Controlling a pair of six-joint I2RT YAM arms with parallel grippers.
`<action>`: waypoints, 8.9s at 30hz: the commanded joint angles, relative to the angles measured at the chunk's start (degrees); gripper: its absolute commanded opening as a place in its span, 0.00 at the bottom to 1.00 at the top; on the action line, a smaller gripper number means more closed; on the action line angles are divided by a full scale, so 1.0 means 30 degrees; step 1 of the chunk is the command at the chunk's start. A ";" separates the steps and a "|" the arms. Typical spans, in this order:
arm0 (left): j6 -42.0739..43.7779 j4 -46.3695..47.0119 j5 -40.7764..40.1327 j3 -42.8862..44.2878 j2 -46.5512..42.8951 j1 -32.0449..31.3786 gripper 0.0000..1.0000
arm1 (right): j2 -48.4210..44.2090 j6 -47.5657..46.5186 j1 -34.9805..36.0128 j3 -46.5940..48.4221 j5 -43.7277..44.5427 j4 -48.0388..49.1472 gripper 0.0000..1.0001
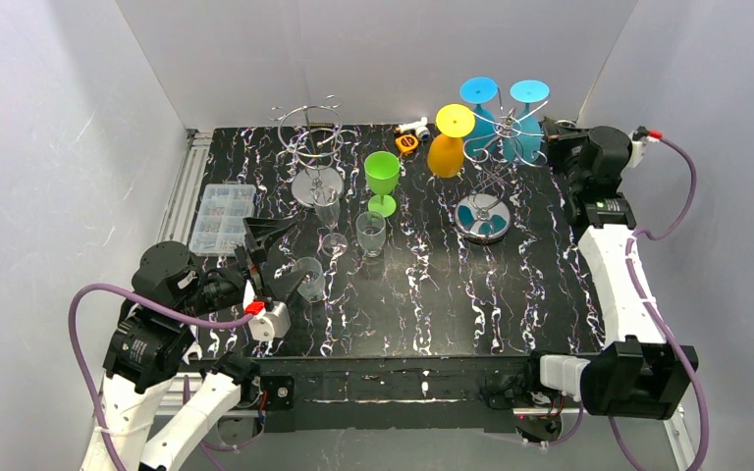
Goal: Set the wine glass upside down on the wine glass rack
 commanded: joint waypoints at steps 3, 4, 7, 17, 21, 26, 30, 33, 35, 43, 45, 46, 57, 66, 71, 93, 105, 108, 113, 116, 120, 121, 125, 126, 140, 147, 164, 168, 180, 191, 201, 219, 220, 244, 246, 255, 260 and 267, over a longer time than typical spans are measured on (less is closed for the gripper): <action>-0.0079 -0.0174 0.0007 -0.0118 -0.0266 0.0046 0.98 | -0.1646 -0.0777 0.1125 -0.1750 0.7662 0.0381 0.01; -0.0065 -0.0174 0.0022 -0.0136 -0.0269 0.0050 0.98 | -0.1745 -0.0492 0.1336 -0.1975 0.7998 0.0399 0.01; -0.0078 -0.0188 0.0024 -0.0162 -0.0313 0.0027 0.98 | -0.1917 -0.0389 0.2277 -0.1936 0.9463 0.0145 0.01; -0.0420 -0.0747 -0.0280 -0.0433 -0.0701 0.0022 0.98 | -0.2701 -0.1464 0.3597 -0.1895 1.0938 -0.0396 0.27; -0.0937 -0.0873 -0.0539 -0.0542 -0.0641 0.0023 0.98 | -0.3419 -0.2182 0.3597 -0.2115 1.0846 -0.0484 0.48; -0.2431 -0.0964 -0.1071 -0.0334 -0.0304 0.0050 0.98 | -0.4074 -0.3177 0.3597 -0.1892 1.0479 -0.0997 0.71; -0.5246 -0.0467 -0.2316 -0.0229 0.0298 0.0025 0.98 | -0.4531 -0.4678 0.3597 -0.0787 0.9889 -0.2445 0.89; -0.9249 0.0885 -0.4320 -0.0028 0.1241 0.0032 0.98 | -0.5441 -0.5700 0.3597 -0.0167 0.9396 -0.3751 0.98; -1.2540 0.1613 -0.5930 0.0404 0.2479 0.0035 0.98 | -0.6427 -0.6536 0.3597 -0.0157 0.8985 -0.4248 0.98; -1.9277 0.1507 -0.9081 0.3970 0.8669 0.0071 0.83 | -0.9072 -0.8536 0.3597 0.0526 0.6293 -0.8403 0.98; -2.0119 0.1455 -0.9598 0.4759 1.0133 0.0079 0.75 | -0.9402 -0.9211 0.3597 0.0903 0.5421 -0.9579 0.98; -2.0485 0.1517 -0.9823 0.4967 1.0746 0.0127 0.72 | -0.9599 -0.9482 0.3597 0.0997 0.5001 -0.9965 0.98; -2.2093 0.1645 -1.0156 0.7105 1.5974 0.1327 0.28 | -1.0399 -1.1757 0.3597 0.2353 0.1373 -1.2177 0.90; -2.1950 0.2212 -0.8757 0.6163 1.6331 0.2515 0.34 | -0.9970 -1.2406 0.3597 0.2728 0.0613 -1.2199 0.91; -2.1500 0.2197 -0.7364 0.5599 1.6504 0.2691 0.55 | -0.9863 -1.2445 0.3597 0.2490 0.0311 -1.1989 0.91; -2.0282 0.1873 -0.7367 0.5423 1.7715 0.2922 0.47 | -0.9199 -1.2152 0.3597 0.1830 -0.1618 -1.1262 0.89; -2.0172 0.0734 -0.6845 0.6450 1.8865 0.2926 0.13 | -0.8932 -1.2167 0.3598 0.1712 -0.1827 -1.1087 0.90; -1.9801 0.0595 -0.6721 0.6592 1.8380 0.2921 0.00 | -0.8838 -1.2015 0.3597 0.1646 -0.1911 -1.0964 0.90; -1.8257 -0.1155 -0.5842 0.7798 1.6688 0.2923 0.00 | -0.8594 -1.1797 0.3599 0.1923 -0.2451 -1.0760 0.91; -1.7210 -0.2255 -0.5787 0.8702 1.5196 0.2869 0.00 | -0.8471 -1.1586 0.3597 0.2283 -0.2814 -1.0594 0.92; -1.5436 -0.4601 -0.6058 1.1194 1.3683 0.2793 0.00 | -0.8196 -1.0993 0.3597 0.2856 -0.3990 -1.0267 0.96; -1.4726 -0.5092 -0.6032 1.1876 1.3277 0.2777 0.00 | -0.8109 -1.0902 0.3597 0.3058 -0.4071 -1.0304 0.97; -1.1655 -0.6538 -0.5617 1.3943 1.1035 0.2758 0.00 | -0.7632 -1.0457 0.3597 0.3804 -0.5215 -1.0481 0.98; -1.0725 -0.6634 -0.5493 1.4000 1.0372 0.2747 0.00 | -0.7481 -1.0315 0.3597 0.3938 -0.5715 -1.0583 0.98; -0.2023 0.4881 -0.1266 0.8333 0.1956 0.2761 0.00 | -0.4733 -0.3256 0.3638 0.5433 -1.0097 -0.4041 0.98; 0.1945 0.7993 -0.0414 0.7504 0.1819 0.2758 0.00 | -0.0739 -0.3230 1.0448 0.8415 -0.6709 -0.1725 0.98; 0.6589 0.9969 -0.1363 0.3845 0.0357 0.2755 0.00 | 0.4145 -0.3319 2.0889 0.6951 -0.3614 1.2173 1.00; 0.7061 0.9949 -0.1152 0.3074 -0.0327 0.2770 0.00 | 0.5984 -0.2919 2.1275 0.8708 -0.4224 1.2796 1.00; 0.8697 0.8728 -0.0345 0.0418 -0.2778 0.2762 0.00 | 0.8067 -0.1616 2.3056 0.8496 -0.3669 1.6015 1.00; 0.8658 0.8429 -0.1005 0.0263 -0.3271 0.2761 0.00 | 0.7723 -0.0793 2.3125 0.7732 -0.3024 1.6074 0.33; -0.0368 0.2304 -0.5256 0.6730 -0.0737 0.2768 0.98 | 0.3266 -0.8919 2.1261 0.7265 -0.1291 0.6402 0.18; -0.4687 -0.2488 -0.4675 0.6952 -0.0270 0.2746 0.98 | -0.6829 -1.7897 1.9301 0.0454 0.7748 -0.4724 0.14; -0.5105 -0.2503 -0.4526 0.6670 -0.0405 0.2749 0.98 | -0.6960 -1.8027 1.9301 0.0146 0.8188 -0.4630 0.14; -1.2080 0.3062 0.0788 0.4016 0.1999 0.2754 0.90 | -0.5233 -2.2642 1.8539 0.0439 -0.1094 -0.7297 0.17; -1.1586 0.3538 0.2192 0.5159 0.3460 0.2749 0.84 | -0.4389 -2.2043 1.8539 0.1347 -0.3788 -0.8001 0.17; -0.8283 0.3809 0.4620 0.6297 0.6628 0.0594 0.84 | -0.1226 -2.0744 1.8725 0.3960 -0.9418 -0.8604 0.20; -0.4550 0.1735 0.3521 0.5696 0.6515 -0.0424 0.86 | -0.0538 -2.0171 1.8975 0.4179 -0.9571 -0.7801 0.19; -0.3727 0.0507 0.2198 0.6358 0.7085 -0.0702 0.41 | -0.0051 -1.9377 1.9121 0.4535 -0.9427 -0.6810 0.20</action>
